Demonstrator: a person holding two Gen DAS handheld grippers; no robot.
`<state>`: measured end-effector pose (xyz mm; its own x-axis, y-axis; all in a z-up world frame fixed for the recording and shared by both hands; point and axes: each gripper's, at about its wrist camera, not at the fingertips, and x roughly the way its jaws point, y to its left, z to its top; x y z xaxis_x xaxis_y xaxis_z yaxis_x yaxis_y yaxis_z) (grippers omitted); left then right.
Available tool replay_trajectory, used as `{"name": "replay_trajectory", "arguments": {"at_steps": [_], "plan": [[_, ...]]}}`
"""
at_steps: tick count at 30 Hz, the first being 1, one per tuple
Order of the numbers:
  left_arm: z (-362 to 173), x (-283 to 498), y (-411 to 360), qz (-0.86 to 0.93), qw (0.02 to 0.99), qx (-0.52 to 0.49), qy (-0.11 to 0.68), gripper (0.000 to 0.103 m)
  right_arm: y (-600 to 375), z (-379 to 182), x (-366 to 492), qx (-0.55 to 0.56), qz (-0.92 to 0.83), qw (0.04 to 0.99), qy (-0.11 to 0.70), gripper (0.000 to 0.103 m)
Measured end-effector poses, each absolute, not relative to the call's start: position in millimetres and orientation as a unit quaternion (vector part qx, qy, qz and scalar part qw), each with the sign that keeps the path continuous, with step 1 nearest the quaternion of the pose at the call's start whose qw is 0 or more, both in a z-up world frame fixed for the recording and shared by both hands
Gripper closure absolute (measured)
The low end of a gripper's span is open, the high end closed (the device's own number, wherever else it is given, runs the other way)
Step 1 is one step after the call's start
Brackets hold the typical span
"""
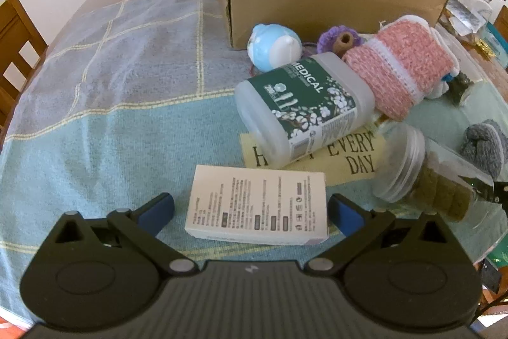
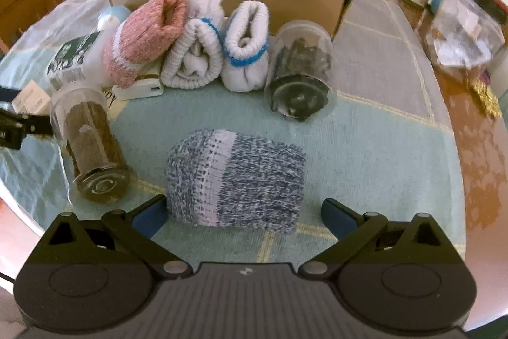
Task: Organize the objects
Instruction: 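Grasp the grey-blue sock with the right tool while the left grasps the white box, then drop the grey-blue sock into the box with the right tool while the left drops the white box in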
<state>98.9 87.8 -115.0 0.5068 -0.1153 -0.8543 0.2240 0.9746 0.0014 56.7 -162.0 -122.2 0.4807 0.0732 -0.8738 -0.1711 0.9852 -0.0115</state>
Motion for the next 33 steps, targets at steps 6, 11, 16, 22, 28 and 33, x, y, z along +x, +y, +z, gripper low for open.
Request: {"name": "replay_trajectory", "arguments": {"at_steps": [6,11,16,22,28,33], "plan": [[-115,93,86,-0.089,0.873,0.050,0.477,0.000,-162,-123,57,-0.048,0.070,0.862,0.499,0.000],[-116,95,81,-0.093,0.872,0.054,0.477,0.000,-152,-124,67,-0.053,0.079,0.864,0.494,0.000],[-114,94,77,-0.107,0.868,0.059,0.482,0.003,-147,-123,71,-0.056,0.088,0.861,0.497,0.000],[-108,89,75,-0.131,0.864,0.072,0.480,0.018,-153,-116,70,-0.055,0.083,0.860,0.500,0.016],[-100,82,75,-0.143,0.860,0.082,0.483,0.024,-155,-111,73,-0.043,0.083,0.856,0.509,0.020],[-87,96,80,-0.159,0.856,0.084,0.485,0.024,-155,-103,74,-0.052,0.090,0.852,0.514,0.021]]}}
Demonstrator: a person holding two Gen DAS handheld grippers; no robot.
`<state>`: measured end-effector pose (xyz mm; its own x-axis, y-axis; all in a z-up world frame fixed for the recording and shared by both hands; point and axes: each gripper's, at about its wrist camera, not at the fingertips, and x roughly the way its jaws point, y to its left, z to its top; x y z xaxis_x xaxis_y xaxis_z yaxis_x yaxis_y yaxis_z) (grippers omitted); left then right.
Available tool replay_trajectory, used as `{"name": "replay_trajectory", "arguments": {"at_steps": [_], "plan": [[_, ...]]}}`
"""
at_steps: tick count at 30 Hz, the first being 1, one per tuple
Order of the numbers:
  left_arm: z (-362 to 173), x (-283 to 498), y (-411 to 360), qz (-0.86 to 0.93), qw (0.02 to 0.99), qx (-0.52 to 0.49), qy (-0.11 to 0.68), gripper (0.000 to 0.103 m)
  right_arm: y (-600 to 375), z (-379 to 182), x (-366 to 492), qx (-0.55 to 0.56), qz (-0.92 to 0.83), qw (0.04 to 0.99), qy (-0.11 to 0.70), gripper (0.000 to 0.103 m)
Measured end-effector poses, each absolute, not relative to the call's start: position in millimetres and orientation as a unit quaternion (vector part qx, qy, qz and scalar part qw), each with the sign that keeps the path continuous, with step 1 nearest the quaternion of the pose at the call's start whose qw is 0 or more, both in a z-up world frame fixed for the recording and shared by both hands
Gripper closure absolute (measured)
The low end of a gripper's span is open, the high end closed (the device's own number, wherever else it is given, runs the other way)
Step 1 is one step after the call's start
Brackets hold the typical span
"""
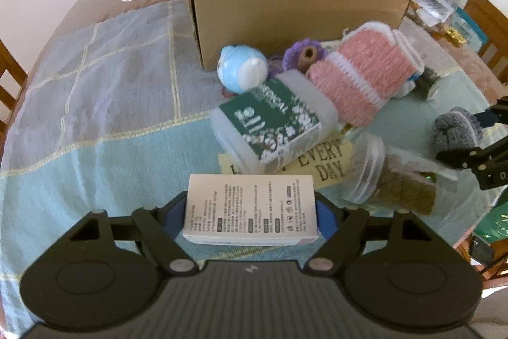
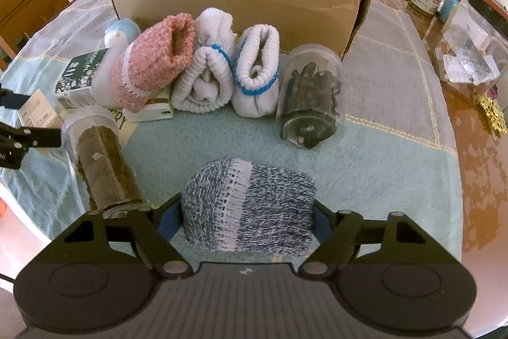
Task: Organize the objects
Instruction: 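Drop the grey-blue sock into the box with the right tool while the left drops the white box in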
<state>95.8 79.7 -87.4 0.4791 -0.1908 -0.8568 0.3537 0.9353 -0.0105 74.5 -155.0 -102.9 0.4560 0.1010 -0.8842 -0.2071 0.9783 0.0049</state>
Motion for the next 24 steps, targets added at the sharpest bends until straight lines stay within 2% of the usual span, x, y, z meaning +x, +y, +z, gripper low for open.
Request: {"name": "replay_trajectory", "arguments": {"at_steps": [11,24], "plan": [[-23,138,75,-0.177,0.869,0.089,0.453,0.024,-169,-49,86,-0.047,0.118,0.861,0.493,0.021],[31,222,20,-0.167,0.905,0.088,0.380,0.024,-166,22,171,-0.041,0.140,0.892,0.427,0.021]]}}
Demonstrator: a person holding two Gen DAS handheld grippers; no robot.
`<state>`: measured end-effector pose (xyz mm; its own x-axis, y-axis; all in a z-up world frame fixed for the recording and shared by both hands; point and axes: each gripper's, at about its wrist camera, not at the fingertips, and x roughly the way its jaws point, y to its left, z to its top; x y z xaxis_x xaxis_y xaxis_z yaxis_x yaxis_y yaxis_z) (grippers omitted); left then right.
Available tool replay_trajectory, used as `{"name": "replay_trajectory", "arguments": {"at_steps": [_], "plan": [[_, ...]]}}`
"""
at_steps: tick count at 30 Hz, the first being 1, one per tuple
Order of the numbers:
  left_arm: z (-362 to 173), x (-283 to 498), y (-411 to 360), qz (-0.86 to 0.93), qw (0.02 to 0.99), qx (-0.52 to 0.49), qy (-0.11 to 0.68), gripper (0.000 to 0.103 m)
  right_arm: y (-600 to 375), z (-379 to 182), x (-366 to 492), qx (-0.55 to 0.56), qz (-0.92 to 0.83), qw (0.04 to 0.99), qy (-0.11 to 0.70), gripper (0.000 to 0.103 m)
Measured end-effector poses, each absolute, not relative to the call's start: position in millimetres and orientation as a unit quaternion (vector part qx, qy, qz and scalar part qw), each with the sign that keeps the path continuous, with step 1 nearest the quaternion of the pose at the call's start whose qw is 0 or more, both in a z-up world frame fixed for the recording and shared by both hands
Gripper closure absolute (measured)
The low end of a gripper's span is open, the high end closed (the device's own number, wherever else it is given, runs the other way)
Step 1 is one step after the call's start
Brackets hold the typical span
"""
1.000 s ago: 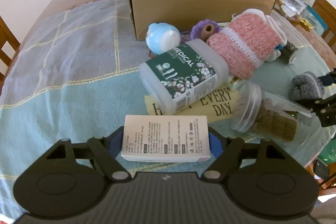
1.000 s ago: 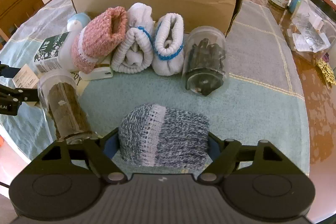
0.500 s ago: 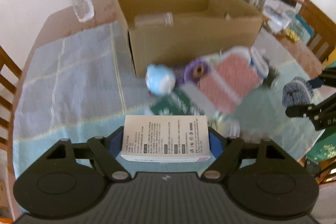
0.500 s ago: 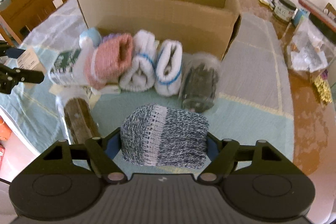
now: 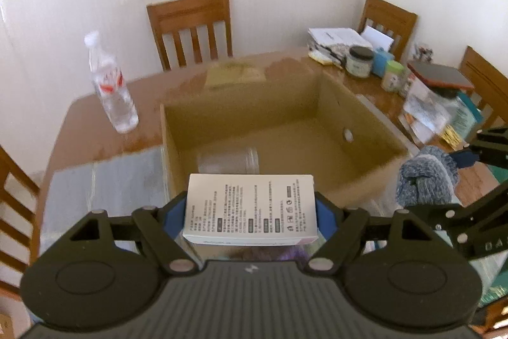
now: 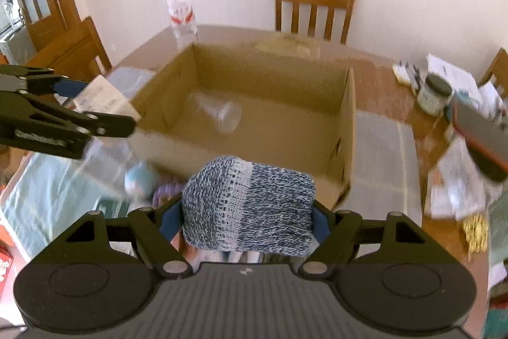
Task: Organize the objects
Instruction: 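Drop the grey-blue sock into the box with the right tool while the left drops the white box in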
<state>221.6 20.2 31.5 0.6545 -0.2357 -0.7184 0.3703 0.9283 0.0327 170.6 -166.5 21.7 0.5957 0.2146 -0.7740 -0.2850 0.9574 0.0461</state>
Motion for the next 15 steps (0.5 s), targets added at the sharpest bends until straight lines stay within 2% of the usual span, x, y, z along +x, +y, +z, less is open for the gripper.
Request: {"name": "replay_trajectory", "arguments": {"at_steps": [7,10,13,15], "plan": [[34,257,5,-0.143,0.910,0.090,0.378,0.023,-170,33,221,-0.036,0.139,0.900,0.411,0.021],[28,267,5,-0.124,0.909,0.083,0.388,0.006,-169,29,239,-0.037,0.139,0.898,0.415,0.021],[23,268,9,-0.115,0.912,0.066,0.388,0.003,-164,21,249,-0.046,0.146,0.895,0.420,0.020],[19,270,12,-0.108,0.908,0.061,0.399,0.003,-159,17,253,-0.057,0.150,0.894,0.418,0.006]]}}
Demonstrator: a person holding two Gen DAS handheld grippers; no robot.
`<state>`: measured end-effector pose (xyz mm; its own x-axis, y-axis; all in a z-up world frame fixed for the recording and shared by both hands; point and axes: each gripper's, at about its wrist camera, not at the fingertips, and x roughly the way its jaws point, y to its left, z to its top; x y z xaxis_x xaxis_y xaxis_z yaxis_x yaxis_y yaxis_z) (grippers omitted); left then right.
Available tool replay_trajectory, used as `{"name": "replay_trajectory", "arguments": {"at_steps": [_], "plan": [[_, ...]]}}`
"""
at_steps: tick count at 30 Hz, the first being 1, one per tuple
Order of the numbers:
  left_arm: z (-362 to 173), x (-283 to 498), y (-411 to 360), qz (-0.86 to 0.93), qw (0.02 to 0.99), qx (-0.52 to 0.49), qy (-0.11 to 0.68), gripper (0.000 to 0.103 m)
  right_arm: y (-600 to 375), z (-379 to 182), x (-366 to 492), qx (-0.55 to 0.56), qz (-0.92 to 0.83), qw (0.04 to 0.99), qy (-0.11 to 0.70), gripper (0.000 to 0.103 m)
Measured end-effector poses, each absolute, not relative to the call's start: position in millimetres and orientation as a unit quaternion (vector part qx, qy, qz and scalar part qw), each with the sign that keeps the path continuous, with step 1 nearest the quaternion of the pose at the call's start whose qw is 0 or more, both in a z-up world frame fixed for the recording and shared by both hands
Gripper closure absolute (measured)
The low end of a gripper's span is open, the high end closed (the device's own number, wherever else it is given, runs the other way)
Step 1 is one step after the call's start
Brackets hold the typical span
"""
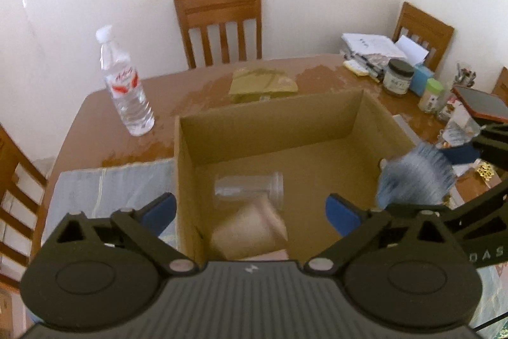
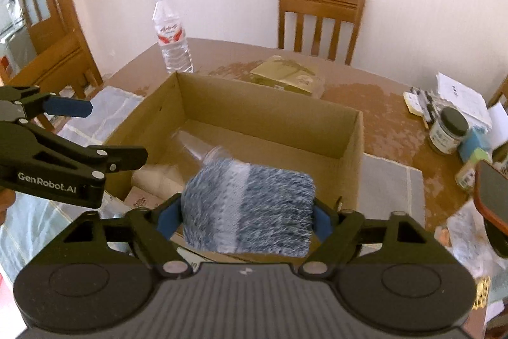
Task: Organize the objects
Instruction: 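Drop the grey-blue sock into the box with the right tool while the left drops the white box in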
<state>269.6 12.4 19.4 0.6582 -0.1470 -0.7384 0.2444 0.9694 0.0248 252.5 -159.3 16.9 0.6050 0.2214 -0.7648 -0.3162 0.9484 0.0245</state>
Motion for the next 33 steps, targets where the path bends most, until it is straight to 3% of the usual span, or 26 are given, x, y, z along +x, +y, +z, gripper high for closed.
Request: {"name": "replay_trajectory", "arguments": {"at_steps": [2,33], "plan": [[18,269,15,-0.105,0.908,0.056,0.402,0.003,-156,15,251,-0.066,0.150,0.897,0.410,0.000],[-2,190,28,-0.093,0.901,0.068,0.418,0.002,-175,-15,175,-0.045,0.116,0.892,0.434,0.000]]}}
